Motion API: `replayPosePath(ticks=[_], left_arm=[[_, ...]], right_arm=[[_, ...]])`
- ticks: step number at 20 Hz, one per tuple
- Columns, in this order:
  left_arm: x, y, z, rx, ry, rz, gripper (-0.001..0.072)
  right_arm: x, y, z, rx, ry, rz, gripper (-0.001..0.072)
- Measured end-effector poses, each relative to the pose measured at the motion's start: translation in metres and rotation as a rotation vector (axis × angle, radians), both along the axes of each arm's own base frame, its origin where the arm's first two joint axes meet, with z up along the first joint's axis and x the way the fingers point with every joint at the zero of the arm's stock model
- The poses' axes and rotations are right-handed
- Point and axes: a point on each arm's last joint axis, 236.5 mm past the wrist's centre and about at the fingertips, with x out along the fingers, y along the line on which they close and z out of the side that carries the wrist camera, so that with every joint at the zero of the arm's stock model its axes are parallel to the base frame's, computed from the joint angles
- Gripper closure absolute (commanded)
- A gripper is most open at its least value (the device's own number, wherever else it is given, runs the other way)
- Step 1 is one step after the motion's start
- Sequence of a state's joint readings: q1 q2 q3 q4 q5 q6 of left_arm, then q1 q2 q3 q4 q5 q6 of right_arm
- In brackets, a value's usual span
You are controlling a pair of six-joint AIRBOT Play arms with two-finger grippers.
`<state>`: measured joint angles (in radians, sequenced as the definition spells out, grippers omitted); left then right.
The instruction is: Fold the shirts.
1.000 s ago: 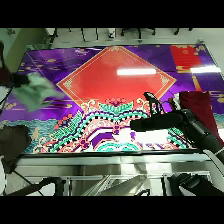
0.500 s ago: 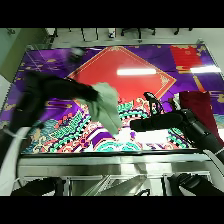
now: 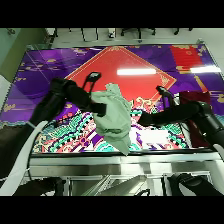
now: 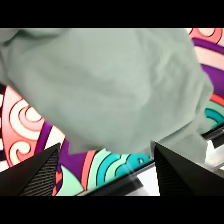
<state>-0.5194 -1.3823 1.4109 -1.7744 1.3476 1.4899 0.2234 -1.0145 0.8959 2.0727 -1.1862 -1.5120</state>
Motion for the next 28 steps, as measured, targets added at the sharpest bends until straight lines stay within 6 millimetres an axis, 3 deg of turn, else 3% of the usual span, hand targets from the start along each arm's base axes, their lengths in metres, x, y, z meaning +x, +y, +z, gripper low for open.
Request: replayPosePath(ticks=[3,6,9,13,14,16,18,19,20,21,22,25,28], left_arm=[[-0.031,0.031,-0.026,-0.028,0.076,0.074,0.0076],[-0.052,0.032,-0.062,-0.156,0.08,0.189,0.0077],[-0.052,0.026,-0.09,-0.249,0.029,0.286,0.0077],[-0.041,0.015,-0.115,-0.28,0.007,0.348,0.0079],[-0.037,0.012,-0.119,-0.281,0.008,0.353,0.0123],[-0.029,0.002,-0.126,-0.279,0.013,0.351,0.0297],[-0.024,-0.007,-0.131,-0.272,0.023,0.337,0.0603],[-0.024,-0.01,-0.134,-0.268,0.031,0.332,0.0693],[-0.024,-0.012,-0.136,-0.264,0.039,0.326,0.0693],[-0.025,-0.013,-0.138,-0.261,0.046,0.323,0.0693],[-0.026,-0.013,-0.139,-0.258,0.05,0.318,0.0693],[-0.026,-0.006,-0.131,-0.267,0.04,0.325,0.0693],[-0.021,0.009,-0.104,-0.296,-0.007,0.341,0.0694]], right_arm=[[-0.023,-0.016,-0.024,-0.028,0.091,0.021,0.0206],[-0.053,0.001,-0.06,0.021,0.162,0.055,0.0206],[-0.069,0.024,-0.092,0.036,0.179,0.085,0.0206],[-0.074,0.051,-0.122,0.028,0.176,0.107,0.0206],[-0.074,0.057,-0.128,0.026,0.177,0.111,0.0206],[-0.071,0.069,-0.135,0.027,0.169,0.118,0.0207],[-0.067,0.081,-0.138,0.034,0.157,0.12,0.0209],[-0.064,0.085,-0.14,0.034,0.151,0.119,0.0332],[-0.062,0.087,-0.142,0.031,0.143,0.119,0.0573],[-0.058,0.088,-0.146,0.024,0.136,0.117,0.0654],[-0.057,0.089,-0.148,0.021,0.135,0.117,0.0689],[-0.054,0.092,-0.149,0.02,0.122,0.122,0.069],[-0.047,0.082,-0.144,-0.003,0.082,0.138,0.0691]])
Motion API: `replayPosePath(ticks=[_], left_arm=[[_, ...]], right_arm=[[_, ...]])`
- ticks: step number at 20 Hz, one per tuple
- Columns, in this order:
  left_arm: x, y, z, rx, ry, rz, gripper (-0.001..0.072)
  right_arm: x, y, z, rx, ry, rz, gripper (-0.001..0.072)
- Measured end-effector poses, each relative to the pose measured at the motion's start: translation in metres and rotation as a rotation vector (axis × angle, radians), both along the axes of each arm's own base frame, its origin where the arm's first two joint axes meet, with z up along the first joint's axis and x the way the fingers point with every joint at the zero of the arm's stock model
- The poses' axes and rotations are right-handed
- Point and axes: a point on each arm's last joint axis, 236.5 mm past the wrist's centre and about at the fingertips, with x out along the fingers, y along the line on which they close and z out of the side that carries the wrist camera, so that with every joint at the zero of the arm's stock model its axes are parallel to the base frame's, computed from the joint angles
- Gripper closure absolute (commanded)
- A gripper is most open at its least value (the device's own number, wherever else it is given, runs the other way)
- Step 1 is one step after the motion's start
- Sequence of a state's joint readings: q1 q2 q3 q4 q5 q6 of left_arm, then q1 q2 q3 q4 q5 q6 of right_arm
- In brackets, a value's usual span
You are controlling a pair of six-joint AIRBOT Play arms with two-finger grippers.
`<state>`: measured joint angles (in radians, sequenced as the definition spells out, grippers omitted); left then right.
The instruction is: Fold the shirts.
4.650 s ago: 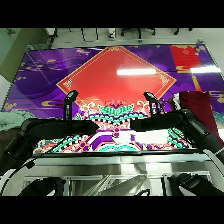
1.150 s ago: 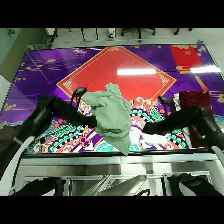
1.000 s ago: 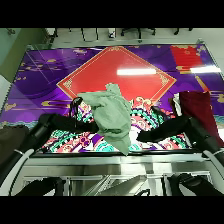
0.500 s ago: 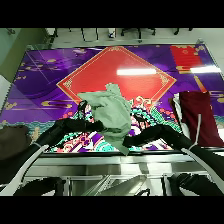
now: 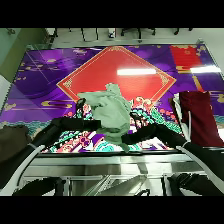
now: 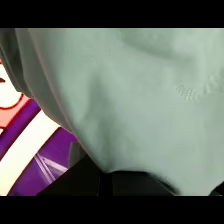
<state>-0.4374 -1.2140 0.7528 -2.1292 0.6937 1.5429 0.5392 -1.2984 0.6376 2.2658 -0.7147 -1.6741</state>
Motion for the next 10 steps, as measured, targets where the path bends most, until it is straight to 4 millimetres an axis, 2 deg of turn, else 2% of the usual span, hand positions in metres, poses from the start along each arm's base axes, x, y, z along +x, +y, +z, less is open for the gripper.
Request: replayPosePath(ticks=[2,3,5,6,7,8,10], left_arm=[[0.007,0.014,0.03,-0.026,-0.06,0.029,0.0694],[0.011,0.022,0.051,-0.044,-0.102,0.047,0.0694],[0.021,0.038,0.106,-0.087,-0.218,0.085,0.0694],[0.026,0.046,0.14,-0.11,-0.291,0.104,0.0694],[0.03,0.055,0.182,-0.136,-0.382,0.124,0.0695],[0.031,0.064,0.226,-0.161,-0.48,0.144,0.0695],[0.021,0.084,0.326,-0.208,-0.705,0.183,0.0695]], right_arm=[[0.012,-0.013,0.017,0.007,-0.032,-0.015,0.0691],[0.024,-0.025,0.033,0.013,-0.062,-0.036,0.0691],[0.055,-0.055,0.079,0.037,-0.156,-0.107,0.0691],[0.072,-0.072,0.111,0.054,-0.221,-0.152,0.0691],[0.091,-0.094,0.151,0.068,-0.318,-0.205,0.0691],[0.106,-0.117,0.2,0.082,-0.434,-0.256,0.0691],[0.117,-0.155,0.304,0.111,-0.677,-0.339,0.0691]])
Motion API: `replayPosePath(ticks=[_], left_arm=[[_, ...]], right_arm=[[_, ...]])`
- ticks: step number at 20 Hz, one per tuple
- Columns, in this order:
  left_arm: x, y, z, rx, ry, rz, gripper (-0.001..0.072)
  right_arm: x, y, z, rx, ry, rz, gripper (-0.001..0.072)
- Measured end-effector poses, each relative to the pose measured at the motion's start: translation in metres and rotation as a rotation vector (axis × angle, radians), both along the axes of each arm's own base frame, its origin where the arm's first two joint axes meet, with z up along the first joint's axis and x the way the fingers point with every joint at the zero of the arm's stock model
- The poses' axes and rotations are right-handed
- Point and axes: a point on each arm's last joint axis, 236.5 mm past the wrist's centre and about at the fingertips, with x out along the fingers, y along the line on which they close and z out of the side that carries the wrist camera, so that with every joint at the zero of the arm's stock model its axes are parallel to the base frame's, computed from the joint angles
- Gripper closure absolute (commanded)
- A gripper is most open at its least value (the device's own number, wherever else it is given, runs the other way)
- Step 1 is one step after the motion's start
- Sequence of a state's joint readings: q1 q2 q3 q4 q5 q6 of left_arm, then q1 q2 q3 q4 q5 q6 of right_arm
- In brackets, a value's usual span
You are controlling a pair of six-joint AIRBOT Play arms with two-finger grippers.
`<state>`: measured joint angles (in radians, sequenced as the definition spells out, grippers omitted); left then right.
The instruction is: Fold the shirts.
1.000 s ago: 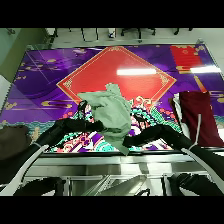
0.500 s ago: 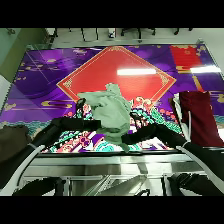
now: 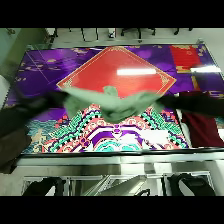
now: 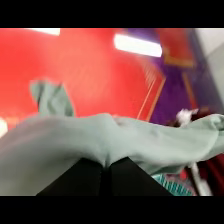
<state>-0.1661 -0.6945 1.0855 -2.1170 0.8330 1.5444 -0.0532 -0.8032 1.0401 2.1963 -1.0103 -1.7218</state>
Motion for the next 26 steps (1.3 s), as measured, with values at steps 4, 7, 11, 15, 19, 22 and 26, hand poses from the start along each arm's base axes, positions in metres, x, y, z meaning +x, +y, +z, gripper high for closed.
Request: replayPosePath(ticks=[4,7,11,15,19,22,26], left_arm=[[-0.072,0.032,0.182,-0.043,-0.417,0.068,0.0694],[-0.129,0.041,0.26,-0.018,-0.597,0.085,0.0694],[-0.134,0.034,0.272,0.069,-0.56,0.045,0.0694],[-0.082,0.012,0.211,0.127,-0.316,-0.078,0.0694],[0.002,-0.021,0.08,0.191,0.048,-0.218,0.0694],[0.065,-0.031,-0.052,0.219,0.334,-0.252,0.0694],[0.139,-0.013,-0.206,0.192,0.595,-0.193,0.0694]], right_arm=[[-0.045,-0.03,0.193,-0.05,-0.458,-0.086,0.0691],[-0.101,-0.025,0.292,-0.114,-0.72,-0.107,0.0691],[-0.145,-0.017,0.344,-0.163,-0.876,-0.113,0.0691],[-0.124,-0.018,0.335,-0.157,-0.823,-0.09,0.0691],[-0.039,-0.023,0.252,-0.092,-0.539,-0.017,0.069],[0.04,-0.022,0.136,-0.037,-0.249,0.028,0.069],[0.119,-0.018,-0.032,0.021,0.077,0.016,0.069]])
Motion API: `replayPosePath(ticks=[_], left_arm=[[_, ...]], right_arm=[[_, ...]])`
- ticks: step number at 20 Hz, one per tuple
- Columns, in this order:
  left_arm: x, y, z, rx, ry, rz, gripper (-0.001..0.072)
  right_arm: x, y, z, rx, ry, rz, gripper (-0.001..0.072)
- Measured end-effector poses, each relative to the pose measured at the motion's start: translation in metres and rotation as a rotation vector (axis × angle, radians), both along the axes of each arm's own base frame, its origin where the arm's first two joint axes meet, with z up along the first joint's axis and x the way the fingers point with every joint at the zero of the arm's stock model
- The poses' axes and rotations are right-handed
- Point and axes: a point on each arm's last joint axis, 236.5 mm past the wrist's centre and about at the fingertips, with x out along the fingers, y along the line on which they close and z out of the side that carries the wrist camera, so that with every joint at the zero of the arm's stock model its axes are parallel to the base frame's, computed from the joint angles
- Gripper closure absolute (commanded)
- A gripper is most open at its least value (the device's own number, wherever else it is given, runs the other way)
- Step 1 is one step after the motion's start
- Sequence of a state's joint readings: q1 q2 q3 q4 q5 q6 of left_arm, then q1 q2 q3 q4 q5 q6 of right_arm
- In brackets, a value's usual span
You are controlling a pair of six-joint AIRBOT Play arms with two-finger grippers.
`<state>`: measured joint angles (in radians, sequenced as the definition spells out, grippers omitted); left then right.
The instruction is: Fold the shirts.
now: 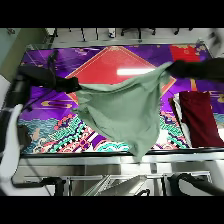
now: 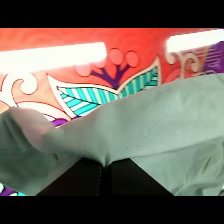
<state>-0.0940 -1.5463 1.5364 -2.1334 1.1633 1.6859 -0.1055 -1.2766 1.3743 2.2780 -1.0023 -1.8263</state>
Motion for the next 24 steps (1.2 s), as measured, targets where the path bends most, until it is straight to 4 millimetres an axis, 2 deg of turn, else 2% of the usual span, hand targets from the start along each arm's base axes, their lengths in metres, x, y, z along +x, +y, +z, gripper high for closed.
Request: replayPosePath(ticks=[2,4,5,6,7,10,12,15,17,19,21,24], left_arm=[[0.03,0.006,-0.051,-0.03,0.077,0.039,0.0694],[0.057,0.006,-0.086,-0.066,0.118,0.057,0.0692],[0.068,0.006,-0.096,-0.078,0.124,0.063,0.05],[0.079,0.005,-0.103,-0.09,0.123,0.068,0.0087],[0.088,0.006,-0.106,-0.099,0.115,0.071,0.0015],[0.105,0.016,-0.093,-0.119,0.089,0.058,0.0015],[0.104,0.036,-0.08,-0.121,0.099,0.052,0.0015],[0.082,0.081,-0.075,-0.124,0.164,0.062,0.0016],[0.055,0.109,-0.089,-0.133,0.248,0.058,0.0016],[0.032,0.127,-0.11,-0.15,0.324,0.064,0.0016],[0.016,0.134,-0.131,-0.17,0.379,0.057,0.0016],[0.003,0.129,-0.151,-0.19,0.407,0.006,0.0017]], right_arm=[[0.023,0.001,-0.064,0.022,0.104,-0.028,0.069],[0.037,-0.001,-0.114,0.032,0.178,-0.06,0.0688],[0.042,-0.002,-0.13,0.038,0.201,-0.078,0.0631],[0.045,-0.003,-0.141,0.045,0.218,-0.092,0.0372],[0.047,-0.005,-0.15,0.046,0.229,-0.103,0.0238],[0.045,-0.019,-0.149,0.064,0.251,-0.124,0.0248],[0.034,-0.037,-0.136,0.075,0.273,-0.129,0.0248],[-0.009,-0.066,-0.128,0.06,0.362,-0.121,0.0249],[-0.044,-0.077,-0.136,0.057,0.433,-0.127,0.0249],[-0.077,-0.083,-0.15,0.062,0.496,-0.146,0.0249],[-0.106,-0.082,-0.164,0.074,0.552,-0.156,0.0249],[-0.135,-0.075,-0.181,0.091,0.61,-0.164,0.0249]])
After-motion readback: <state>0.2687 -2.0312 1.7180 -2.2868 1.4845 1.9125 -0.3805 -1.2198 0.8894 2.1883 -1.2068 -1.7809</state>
